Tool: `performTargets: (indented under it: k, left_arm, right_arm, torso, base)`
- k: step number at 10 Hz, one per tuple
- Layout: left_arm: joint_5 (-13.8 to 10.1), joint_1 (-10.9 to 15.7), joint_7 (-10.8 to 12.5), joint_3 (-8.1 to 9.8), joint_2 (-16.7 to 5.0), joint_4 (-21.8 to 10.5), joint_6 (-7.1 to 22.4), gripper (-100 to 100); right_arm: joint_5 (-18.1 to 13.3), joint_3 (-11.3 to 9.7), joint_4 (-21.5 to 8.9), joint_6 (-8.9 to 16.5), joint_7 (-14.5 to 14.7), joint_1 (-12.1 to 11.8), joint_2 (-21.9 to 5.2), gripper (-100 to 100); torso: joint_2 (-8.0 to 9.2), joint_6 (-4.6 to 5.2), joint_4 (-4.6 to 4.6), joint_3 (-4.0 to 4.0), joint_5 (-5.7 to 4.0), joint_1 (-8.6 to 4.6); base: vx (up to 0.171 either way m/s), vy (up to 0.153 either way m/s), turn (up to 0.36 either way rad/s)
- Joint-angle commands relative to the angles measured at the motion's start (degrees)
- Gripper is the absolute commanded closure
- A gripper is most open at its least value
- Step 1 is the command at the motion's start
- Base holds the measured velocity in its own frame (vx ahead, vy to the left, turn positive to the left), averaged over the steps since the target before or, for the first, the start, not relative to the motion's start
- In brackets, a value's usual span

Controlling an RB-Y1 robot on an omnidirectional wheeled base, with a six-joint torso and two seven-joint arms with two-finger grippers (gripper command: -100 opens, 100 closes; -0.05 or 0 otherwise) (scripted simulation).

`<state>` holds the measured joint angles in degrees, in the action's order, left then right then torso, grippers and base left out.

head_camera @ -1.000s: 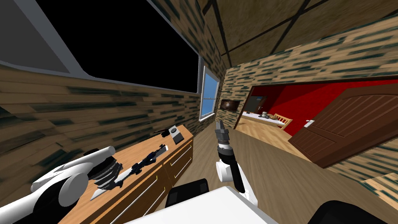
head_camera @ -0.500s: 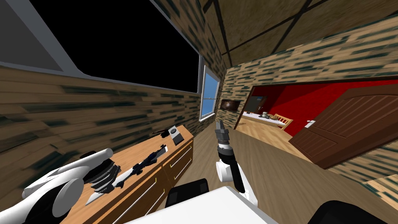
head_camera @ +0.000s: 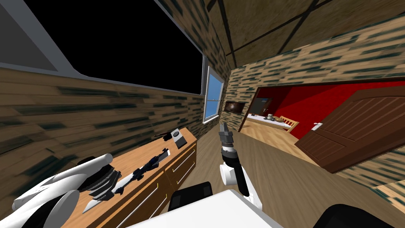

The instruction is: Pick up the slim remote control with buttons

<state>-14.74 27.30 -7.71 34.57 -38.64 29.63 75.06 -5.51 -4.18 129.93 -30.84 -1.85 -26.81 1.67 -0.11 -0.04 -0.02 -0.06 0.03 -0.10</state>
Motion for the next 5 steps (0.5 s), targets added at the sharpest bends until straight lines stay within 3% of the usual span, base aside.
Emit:
performTargets:
  k: [1,4,5]
  left_arm:
    - [-2.56,-2.31,0.48,-1.77,0.32,2.69,0.57,-100]
    - [-7.25,-5.93,1.15,-5.20,0.50,6.14,0.86,-100]
    - [-6.31,-5.59,1.07,-4.36,0.59,6.25,1.23,-100]
  right_arm:
    - [0.00,0.00,0.00,0.00,0.00,0.00,0.00,0]
    - [0.00,0.00,0.00,0.00,0.00,0.00,0.00,0]
    - [0.00,0.00,0.00,0.00,0.00,0.00,0.00,0]
  torso:
    - [0.00,0.00,0.00,0.00,0.00,0.00]
    - [-0.05,0.00,-0.01,-0.03,0.00,0.02]
    - [-0.01,-0.01,-0.01,-0.01,0.00,-0.01]
  base:
    - [0.030,-0.005,0.010]
    - [0.038,-0.003,0.014]
    - [0.003,-0.009,0.016]
